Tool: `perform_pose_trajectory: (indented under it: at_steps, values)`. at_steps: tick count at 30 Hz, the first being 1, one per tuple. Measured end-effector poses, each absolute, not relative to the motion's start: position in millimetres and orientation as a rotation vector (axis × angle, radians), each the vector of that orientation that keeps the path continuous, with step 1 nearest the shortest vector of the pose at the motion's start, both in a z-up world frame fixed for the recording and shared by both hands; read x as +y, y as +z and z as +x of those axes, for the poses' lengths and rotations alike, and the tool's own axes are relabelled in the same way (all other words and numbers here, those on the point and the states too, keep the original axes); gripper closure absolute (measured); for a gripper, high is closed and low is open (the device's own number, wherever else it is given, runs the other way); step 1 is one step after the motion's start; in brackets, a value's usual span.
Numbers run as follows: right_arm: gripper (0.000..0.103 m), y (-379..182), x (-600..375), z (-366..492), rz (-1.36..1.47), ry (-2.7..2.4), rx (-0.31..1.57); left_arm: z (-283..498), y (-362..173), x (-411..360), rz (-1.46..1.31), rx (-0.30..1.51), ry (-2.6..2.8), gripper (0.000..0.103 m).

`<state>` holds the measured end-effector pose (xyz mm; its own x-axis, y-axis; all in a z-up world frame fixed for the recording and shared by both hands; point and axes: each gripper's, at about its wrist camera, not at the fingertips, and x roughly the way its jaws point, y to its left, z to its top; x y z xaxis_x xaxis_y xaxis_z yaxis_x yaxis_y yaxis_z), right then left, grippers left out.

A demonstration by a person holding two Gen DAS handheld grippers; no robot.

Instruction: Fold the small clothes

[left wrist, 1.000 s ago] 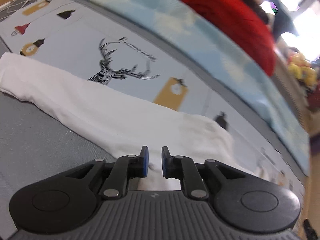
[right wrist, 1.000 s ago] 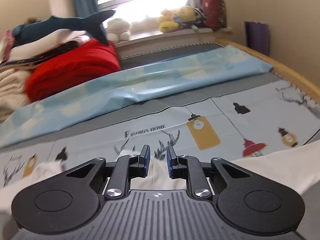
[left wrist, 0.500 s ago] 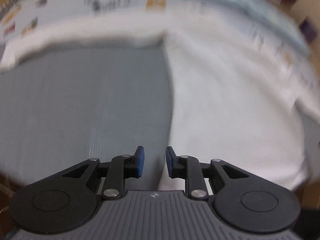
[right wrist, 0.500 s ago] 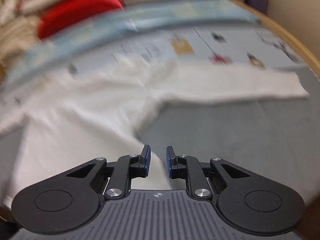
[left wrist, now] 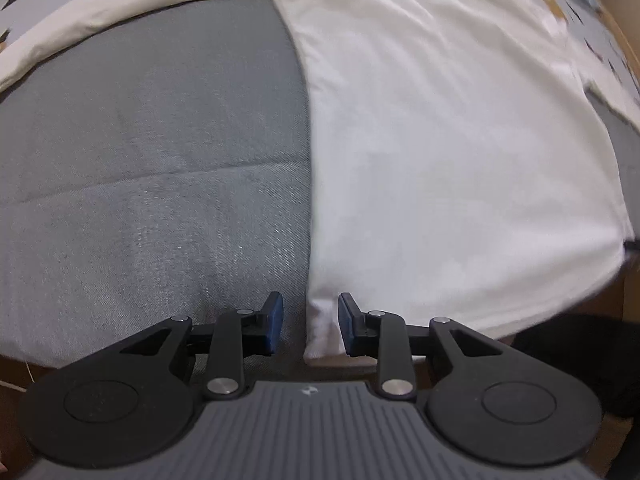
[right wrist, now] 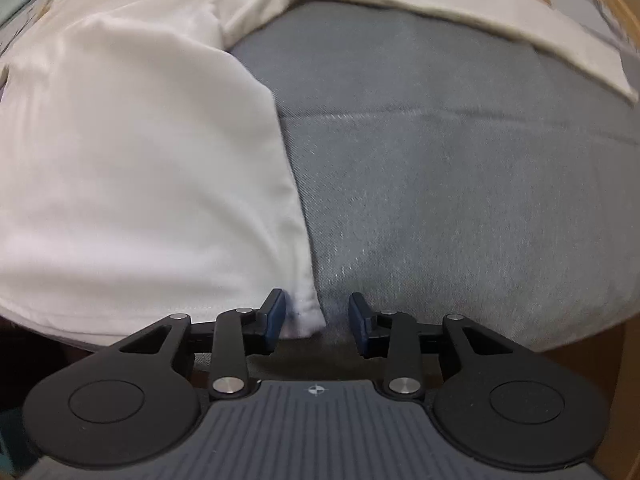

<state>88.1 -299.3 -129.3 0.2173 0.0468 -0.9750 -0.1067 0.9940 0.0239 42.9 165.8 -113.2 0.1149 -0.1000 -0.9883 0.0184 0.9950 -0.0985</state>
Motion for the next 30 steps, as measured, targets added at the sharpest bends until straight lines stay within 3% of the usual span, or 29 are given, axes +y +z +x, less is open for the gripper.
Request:
perform_pose_trajectory:
  at_steps: [1, 2, 3, 6, 9, 11, 16, 30]
  values:
    - [0.069, -128, -299, 87, -0.046, 0.115, 1.341, 41, -114, 162, -0.049, 1.458, -0.108, 0.070]
    - [0.086, -127, -299, 86, -0.029, 0.120, 1.347, 41, -116, 159, -0.027, 1.463, -0.132, 0.076]
    - [0.096, -127, -300, 85, -0.014, 0.131, 1.357, 39, -117, 156, 0.001, 1.462, -0.151, 0.091]
    - [0.097, -110, -298, 79, 0.030, 0.206, 1.322, 34, -108, 154, 0.034, 1.422, -0.210, 0.099]
    - [0.097, -78, -323, 76, 0.334, 0.324, 1.202, 30, -74, 191, -0.282, 1.283, -0.256, 0.099]
    - [0.097, -65, -343, 71, 0.471, 0.358, 1.139, 24, -66, 211, -0.305, 1.254, -0.229, 0.099]
    - [0.097, -102, -322, 54, 0.122, 0.282, 1.363, 14, -90, 208, -0.061, 1.388, -0.141, 0.099]
    - [0.096, -109, -300, 46, -0.150, 0.280, 1.362, 18, -100, 179, 0.099, 1.397, -0.199, 0.094]
